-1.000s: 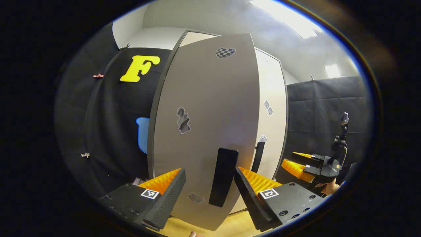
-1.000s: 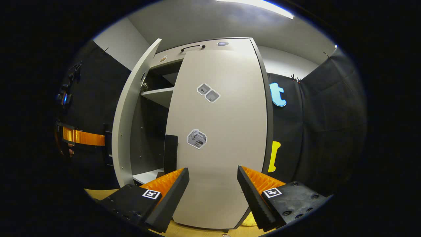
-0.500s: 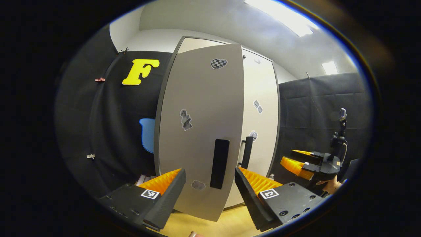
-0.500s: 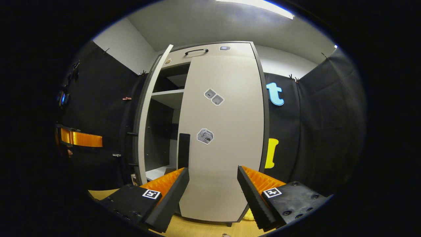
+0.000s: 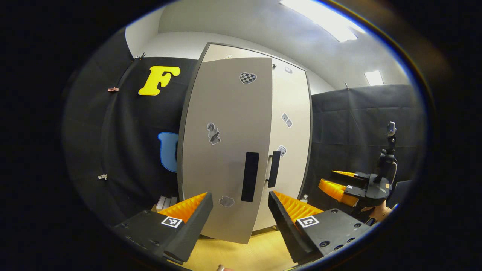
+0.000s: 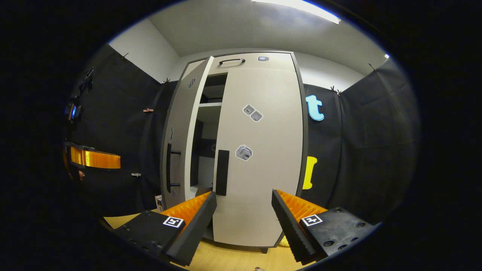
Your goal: Grab one shoe with the right hand and put it into the shoe cabinet, grab the other shoe with the left hand and put it into the shoe cabinet; then close the right door with the right hand and the left door with the left hand.
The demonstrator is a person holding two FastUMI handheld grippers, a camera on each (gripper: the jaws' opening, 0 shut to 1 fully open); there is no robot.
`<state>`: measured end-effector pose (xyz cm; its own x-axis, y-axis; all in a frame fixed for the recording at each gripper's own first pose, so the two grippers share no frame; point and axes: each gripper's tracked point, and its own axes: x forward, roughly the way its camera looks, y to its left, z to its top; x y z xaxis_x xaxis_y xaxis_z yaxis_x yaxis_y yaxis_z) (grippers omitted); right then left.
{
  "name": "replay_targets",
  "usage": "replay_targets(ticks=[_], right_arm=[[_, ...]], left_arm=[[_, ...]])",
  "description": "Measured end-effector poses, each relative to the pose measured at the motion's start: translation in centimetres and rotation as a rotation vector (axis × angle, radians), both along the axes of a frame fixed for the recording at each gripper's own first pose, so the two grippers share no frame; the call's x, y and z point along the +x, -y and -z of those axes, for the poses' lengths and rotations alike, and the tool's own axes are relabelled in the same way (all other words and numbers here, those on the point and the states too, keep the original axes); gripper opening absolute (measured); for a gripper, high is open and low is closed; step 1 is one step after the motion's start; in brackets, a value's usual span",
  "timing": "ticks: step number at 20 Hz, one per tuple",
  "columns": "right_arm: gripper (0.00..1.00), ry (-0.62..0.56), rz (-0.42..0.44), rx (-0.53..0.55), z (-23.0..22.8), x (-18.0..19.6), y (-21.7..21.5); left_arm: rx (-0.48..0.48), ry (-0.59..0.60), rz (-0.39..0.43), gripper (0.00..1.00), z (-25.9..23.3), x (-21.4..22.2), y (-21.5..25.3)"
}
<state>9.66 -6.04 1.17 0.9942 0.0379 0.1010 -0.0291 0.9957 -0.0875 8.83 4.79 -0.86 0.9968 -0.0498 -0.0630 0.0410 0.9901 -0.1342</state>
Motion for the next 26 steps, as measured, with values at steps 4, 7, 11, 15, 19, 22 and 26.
replay_targets(ticks=[4,7,11,15,19,22,26], right_arm=[[0.97,-0.002,0.0,0.001,-0.3,-0.2,-0.2],[0.97,-0.001,0.003,0.01,-0.5,-0.5,0.0],[0.97,0.002,0.009,0.024,-0.9,-0.9,0.6],[0.97,0.003,0.005,0.026,-1.1,-0.9,0.8],[0.97,0.001,-0.002,0.023,-1.1,-0.8,0.9],[0.97,-0.001,-0.01,0.026,-1.2,-0.6,0.9],[0.97,0.001,-0.014,0.026,-1.3,-0.1,0.9]], left_arm=[[0.003,0.002,0.005,0.95,-0.1,-0.2,0.2],[-0.003,0.001,0.011,0.95,-0.2,0.1,0.6],[0.009,-0.005,0.019,0.95,-0.2,0.1,1.2],[0.026,-0.006,0.017,0.95,-0.2,0.3,1.7],[0.033,-0.006,0.009,0.95,-0.1,0.3,1.9],[0.04,-0.004,0.001,0.95,-0.2,0.4,1.8],[0.038,-0.002,-0.005,0.95,-0.4,0.6,1.7]])
